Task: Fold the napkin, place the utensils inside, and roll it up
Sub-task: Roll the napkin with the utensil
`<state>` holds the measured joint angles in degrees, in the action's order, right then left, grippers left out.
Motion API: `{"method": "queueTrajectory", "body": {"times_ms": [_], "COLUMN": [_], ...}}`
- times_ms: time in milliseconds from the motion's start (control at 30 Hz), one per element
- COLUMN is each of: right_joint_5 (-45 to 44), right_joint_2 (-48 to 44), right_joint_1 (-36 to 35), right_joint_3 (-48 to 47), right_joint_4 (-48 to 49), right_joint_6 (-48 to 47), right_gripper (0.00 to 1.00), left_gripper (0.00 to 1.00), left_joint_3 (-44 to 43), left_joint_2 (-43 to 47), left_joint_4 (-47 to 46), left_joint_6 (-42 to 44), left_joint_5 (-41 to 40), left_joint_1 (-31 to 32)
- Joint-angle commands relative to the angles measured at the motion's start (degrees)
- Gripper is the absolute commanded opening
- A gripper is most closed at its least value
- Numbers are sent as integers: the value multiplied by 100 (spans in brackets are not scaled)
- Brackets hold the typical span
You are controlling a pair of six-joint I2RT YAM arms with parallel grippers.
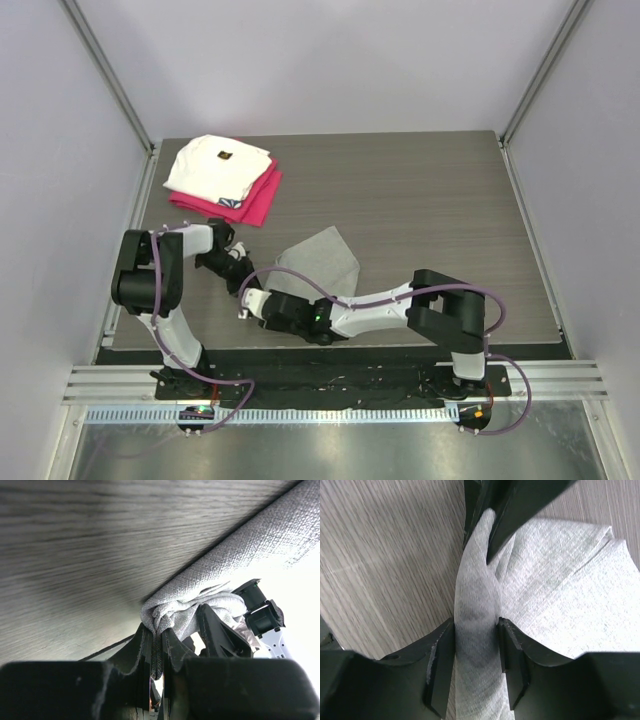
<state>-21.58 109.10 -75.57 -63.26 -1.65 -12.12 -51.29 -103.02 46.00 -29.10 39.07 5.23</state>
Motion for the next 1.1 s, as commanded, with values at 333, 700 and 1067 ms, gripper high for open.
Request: {"method": "queueTrajectory", "body": {"times_ms": [333, 700, 1067], "right_joint_5": [1986, 5249, 6948], "right_joint_2": [76, 516, 1385], "right_joint_1": [498, 1624, 2494], "right_joint_3": [201, -774, -1381], "right_joint_4": [-1126, -2506, -2999], "right_joint_6": [280, 298, 579], "right_gripper": [29, 21, 17], "left_gripper": [0, 61, 70], "left_joint_3": [-390, -970, -445], "left_joint_2": [-113, 45, 1143], "left_joint_4": [331, 436, -275], "left_joint_6": [317, 379, 414], "left_joint_5": [215, -22, -462], "left_joint_1": [-137, -304, -348]}}
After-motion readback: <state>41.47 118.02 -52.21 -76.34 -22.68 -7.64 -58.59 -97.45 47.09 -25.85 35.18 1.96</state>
